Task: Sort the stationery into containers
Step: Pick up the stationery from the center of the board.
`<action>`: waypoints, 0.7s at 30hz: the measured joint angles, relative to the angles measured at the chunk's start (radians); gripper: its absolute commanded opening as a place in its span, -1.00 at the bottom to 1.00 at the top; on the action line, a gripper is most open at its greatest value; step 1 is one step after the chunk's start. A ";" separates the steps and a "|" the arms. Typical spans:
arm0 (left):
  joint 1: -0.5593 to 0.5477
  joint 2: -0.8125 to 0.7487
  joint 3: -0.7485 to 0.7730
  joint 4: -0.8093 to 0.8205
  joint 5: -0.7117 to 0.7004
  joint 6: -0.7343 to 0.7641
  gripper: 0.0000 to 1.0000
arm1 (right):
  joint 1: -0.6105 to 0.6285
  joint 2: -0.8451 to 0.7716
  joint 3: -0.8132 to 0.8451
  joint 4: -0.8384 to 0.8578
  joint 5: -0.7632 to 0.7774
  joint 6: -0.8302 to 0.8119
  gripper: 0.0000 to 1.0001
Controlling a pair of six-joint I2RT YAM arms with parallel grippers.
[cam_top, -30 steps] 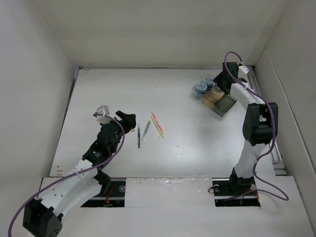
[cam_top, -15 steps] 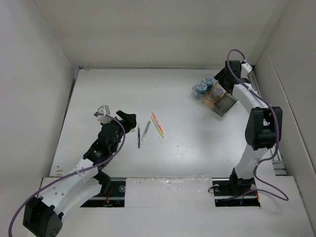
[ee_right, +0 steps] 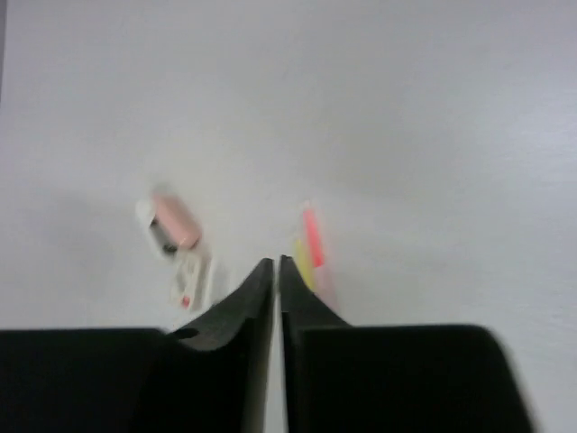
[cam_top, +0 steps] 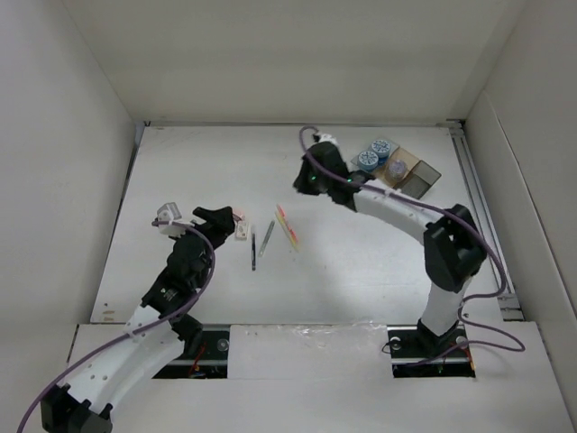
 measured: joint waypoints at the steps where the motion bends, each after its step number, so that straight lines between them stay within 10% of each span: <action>1: 0.000 -0.020 -0.003 -0.014 -0.014 -0.013 0.33 | 0.034 0.018 0.007 0.000 -0.011 -0.002 -0.41; 4: 0.000 -0.136 -0.041 -0.027 -0.044 -0.032 0.30 | 0.147 0.104 0.071 -0.016 -0.046 -0.034 0.46; 7: 0.000 -0.248 -0.059 -0.040 -0.077 -0.040 0.23 | 0.205 0.204 0.188 -0.043 -0.080 -0.077 0.90; 21: 0.000 -0.355 -0.066 -0.082 -0.133 -0.055 0.21 | 0.254 0.664 0.784 -0.256 -0.059 -0.194 0.89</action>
